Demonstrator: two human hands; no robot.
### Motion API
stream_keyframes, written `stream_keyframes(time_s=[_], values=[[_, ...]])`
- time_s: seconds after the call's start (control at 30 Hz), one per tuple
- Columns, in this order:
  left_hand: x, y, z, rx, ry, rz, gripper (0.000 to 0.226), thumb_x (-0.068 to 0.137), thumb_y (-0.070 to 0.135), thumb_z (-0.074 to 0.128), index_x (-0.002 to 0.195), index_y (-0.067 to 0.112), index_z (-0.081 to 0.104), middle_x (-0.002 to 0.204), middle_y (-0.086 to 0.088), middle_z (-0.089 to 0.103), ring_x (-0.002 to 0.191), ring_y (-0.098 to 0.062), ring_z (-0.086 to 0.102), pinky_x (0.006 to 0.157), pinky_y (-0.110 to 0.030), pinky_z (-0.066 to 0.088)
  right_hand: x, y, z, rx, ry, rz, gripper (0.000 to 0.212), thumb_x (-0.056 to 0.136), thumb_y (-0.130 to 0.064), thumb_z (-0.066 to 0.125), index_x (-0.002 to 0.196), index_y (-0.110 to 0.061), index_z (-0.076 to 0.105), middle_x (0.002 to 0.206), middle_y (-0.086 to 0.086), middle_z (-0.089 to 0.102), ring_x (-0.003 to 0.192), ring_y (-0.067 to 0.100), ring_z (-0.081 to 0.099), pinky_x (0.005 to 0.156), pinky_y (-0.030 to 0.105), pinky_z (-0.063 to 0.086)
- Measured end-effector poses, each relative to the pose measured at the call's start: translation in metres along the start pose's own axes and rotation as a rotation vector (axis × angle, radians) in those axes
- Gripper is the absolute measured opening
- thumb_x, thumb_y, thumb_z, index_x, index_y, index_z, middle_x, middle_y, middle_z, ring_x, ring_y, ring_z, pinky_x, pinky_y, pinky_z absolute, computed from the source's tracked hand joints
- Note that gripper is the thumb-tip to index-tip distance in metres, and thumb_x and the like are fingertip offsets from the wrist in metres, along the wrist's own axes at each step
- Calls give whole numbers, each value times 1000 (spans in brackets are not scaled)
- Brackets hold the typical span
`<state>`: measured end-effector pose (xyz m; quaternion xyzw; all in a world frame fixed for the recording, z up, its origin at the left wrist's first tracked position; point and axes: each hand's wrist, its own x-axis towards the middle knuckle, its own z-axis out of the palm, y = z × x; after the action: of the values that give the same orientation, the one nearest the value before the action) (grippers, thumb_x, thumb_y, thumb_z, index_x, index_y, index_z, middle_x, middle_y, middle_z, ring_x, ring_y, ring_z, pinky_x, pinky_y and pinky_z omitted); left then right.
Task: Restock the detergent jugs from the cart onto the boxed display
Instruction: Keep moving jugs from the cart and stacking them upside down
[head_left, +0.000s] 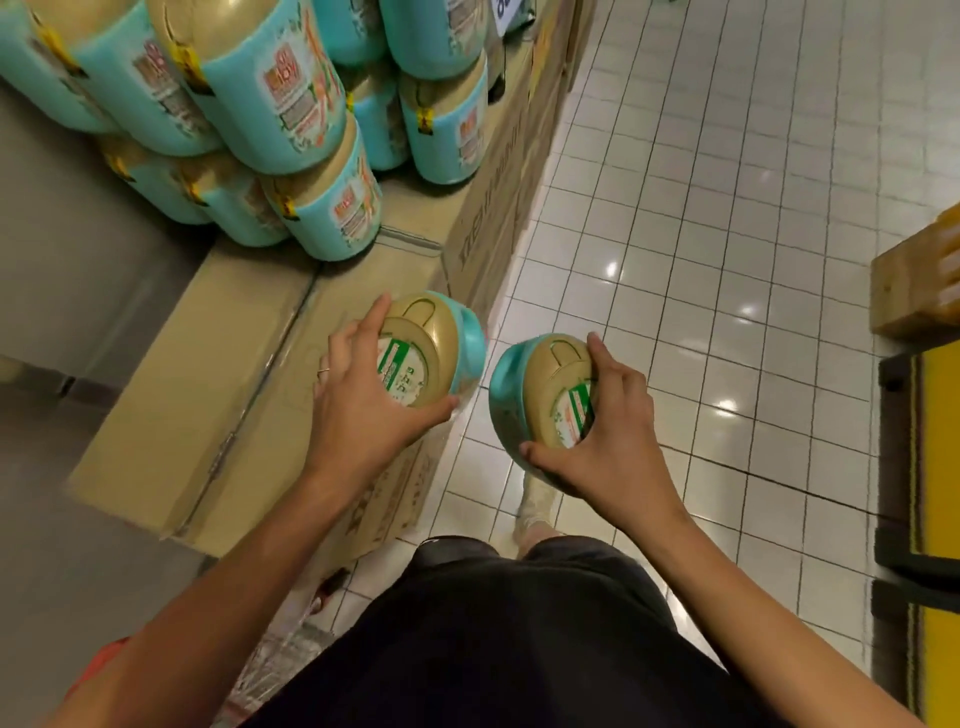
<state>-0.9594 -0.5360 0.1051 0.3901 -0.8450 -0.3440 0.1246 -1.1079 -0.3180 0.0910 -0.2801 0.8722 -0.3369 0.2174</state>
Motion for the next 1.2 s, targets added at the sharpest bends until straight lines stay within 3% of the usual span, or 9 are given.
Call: stream_keyframes(time_s=[0.13, 0.37, 0.57, 0.87, 1.07, 1.2], values=[[60, 18, -1, 48, 96, -56, 123, 55, 77, 72, 160, 54, 12, 153, 8, 31, 136, -24, 45, 109, -55, 47, 70, -12, -17, -14, -73, -91, 132, 63, -56, 90, 166, -38, 9, 143, -10, 32, 134, 12, 34, 97, 31, 39], [151, 32, 5, 180, 215, -139, 123, 58, 77, 65, 165, 43, 14, 155, -3, 34, 136, -32, 43, 115, -53, 36, 164, -39, -38, -49, -191, -219, 131, 63, -58, 89, 166, -40, 8, 144, -13, 31, 138, 15, 35, 100, 35, 45], [193, 25, 14, 240, 216, -140, 129, 66, 67, 81, 168, 32, 11, 163, -6, 31, 143, -34, 33, 116, -56, 32, 209, -52, -36, -53, -239, -227, 131, 59, -70, 80, 165, -43, 7, 144, -16, 30, 138, 11, 34, 98, 31, 42], [219, 18, 15, 353, 241, -36, 110, 71, 77, 56, 162, 17, 39, 162, -13, 40, 141, -42, 39, 113, -60, 31, 247, -58, -21, -40, -244, -167, 133, 53, -71, 81, 162, -48, 8, 141, -16, 32, 135, 9, 37, 101, 29, 39], [230, 16, 20, 538, 354, 117, 93, 78, 67, 61, 151, 9, 55, 155, -14, 53, 136, -31, 39, 100, -47, 31, 265, -58, -24, -40, -263, -159, 133, 53, -70, 80, 163, -49, 8, 139, -20, 31, 134, 9, 36, 102, 30, 40], [238, 21, 20, 555, 325, 116, 86, 79, 65, 64, 150, 16, 57, 155, -6, 54, 134, -32, 53, 101, -46, 34, 276, -59, -30, -59, -304, -188, 134, 53, -72, 79, 164, -46, 8, 141, -18, 31, 135, 8, 36, 102, 29, 41]])
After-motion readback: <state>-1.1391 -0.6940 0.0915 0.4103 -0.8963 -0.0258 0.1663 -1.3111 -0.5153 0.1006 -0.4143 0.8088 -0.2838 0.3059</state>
